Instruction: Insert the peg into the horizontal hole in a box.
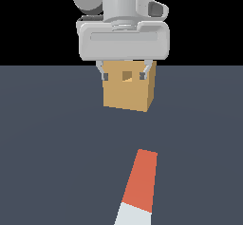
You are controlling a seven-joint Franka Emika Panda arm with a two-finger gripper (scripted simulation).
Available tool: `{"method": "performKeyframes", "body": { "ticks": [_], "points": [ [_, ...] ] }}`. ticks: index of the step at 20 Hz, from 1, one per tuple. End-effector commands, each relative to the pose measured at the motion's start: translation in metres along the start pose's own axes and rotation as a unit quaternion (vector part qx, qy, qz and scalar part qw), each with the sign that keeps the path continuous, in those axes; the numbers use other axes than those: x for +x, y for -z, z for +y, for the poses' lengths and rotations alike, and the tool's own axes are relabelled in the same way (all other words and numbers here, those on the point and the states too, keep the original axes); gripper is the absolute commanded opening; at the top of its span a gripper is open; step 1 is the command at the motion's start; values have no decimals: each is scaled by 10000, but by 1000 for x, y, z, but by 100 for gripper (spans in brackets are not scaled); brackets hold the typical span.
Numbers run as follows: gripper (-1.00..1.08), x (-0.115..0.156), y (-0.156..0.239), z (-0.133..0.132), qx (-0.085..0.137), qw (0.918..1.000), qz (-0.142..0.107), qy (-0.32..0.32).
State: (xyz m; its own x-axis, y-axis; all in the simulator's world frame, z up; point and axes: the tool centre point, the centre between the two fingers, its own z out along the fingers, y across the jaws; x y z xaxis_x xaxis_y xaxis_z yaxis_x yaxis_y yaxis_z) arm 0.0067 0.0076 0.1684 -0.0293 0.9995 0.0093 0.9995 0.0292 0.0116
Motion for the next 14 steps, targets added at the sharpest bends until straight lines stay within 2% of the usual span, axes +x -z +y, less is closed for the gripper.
{"method": "performKeyframes", "body": {
  "ticks": [1,4,7,10,14],
  "points": [
    [100,0,0,0,0,10000,0,0],
    [100,-6,-2,1,1,10000,-3,-43],
    [100,-24,-9,2,4,9999,-10,-170],
    [100,-54,-21,4,10,9993,-22,-377],
    [100,-110,-42,4,20,9971,-40,-766]
  ]
}}
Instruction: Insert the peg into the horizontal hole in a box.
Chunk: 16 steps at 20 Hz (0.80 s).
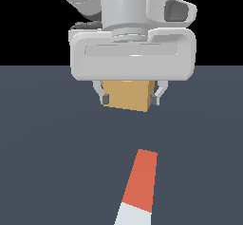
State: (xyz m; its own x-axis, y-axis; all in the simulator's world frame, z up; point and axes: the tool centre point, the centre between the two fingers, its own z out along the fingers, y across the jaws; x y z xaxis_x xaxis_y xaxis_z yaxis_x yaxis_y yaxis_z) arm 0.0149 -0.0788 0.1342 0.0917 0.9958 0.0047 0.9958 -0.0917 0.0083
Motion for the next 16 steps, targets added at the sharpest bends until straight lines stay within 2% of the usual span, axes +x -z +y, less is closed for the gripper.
{"method": "performKeyframes", "body": {
  "ticks": [1,4,8,12,16],
  "points": [
    [100,-40,-15,3,11,9996,-16,-278],
    [100,-88,-34,5,20,9981,-26,-615],
    [100,-133,-51,3,30,9956,-32,-939],
    [100,-160,-61,2,35,9936,-32,-1129],
    [100,-169,-64,1,37,9929,-32,-1191]
  ]
}}
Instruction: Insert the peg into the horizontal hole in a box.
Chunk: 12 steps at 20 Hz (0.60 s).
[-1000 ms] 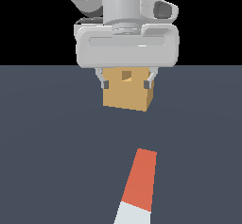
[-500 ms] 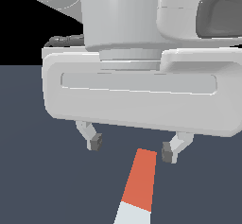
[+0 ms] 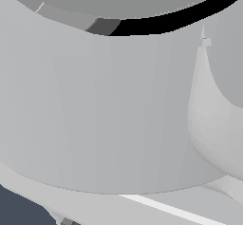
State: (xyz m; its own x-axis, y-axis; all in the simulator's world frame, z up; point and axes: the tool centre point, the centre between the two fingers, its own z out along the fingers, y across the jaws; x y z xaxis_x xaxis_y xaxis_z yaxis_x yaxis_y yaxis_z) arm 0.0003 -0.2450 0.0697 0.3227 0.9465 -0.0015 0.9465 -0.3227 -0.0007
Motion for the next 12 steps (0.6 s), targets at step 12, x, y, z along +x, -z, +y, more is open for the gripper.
{"method": "performKeyframes", "body": {
  "ticks": [12],
  "points": [
    [100,-3,-38,0,-2,10000,6,-25]
  ]
}}
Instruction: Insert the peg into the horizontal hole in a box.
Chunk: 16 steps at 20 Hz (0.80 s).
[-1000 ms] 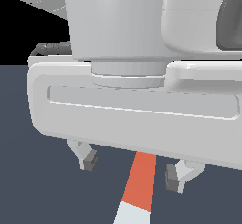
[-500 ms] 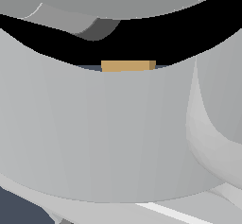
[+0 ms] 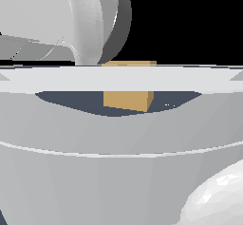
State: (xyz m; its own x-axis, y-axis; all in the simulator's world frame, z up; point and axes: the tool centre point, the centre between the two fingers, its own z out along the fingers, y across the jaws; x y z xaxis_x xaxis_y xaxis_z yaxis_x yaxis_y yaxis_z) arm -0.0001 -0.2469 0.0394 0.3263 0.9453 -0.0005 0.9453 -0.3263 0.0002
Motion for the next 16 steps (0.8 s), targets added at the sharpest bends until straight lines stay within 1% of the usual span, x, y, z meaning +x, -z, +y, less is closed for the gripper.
{"method": "performKeyframes", "body": {
  "ticks": [1,7,8,16],
  "points": [
    [100,-1,-12,0,1,10000,2,-8],
    [100,-1,-21,1,1,10000,2,-10],
    [-100,-1,-21,1,1,10000,2,-10],
    [-100,-1,-21,1,1,10000,2,-10]
  ]
}}
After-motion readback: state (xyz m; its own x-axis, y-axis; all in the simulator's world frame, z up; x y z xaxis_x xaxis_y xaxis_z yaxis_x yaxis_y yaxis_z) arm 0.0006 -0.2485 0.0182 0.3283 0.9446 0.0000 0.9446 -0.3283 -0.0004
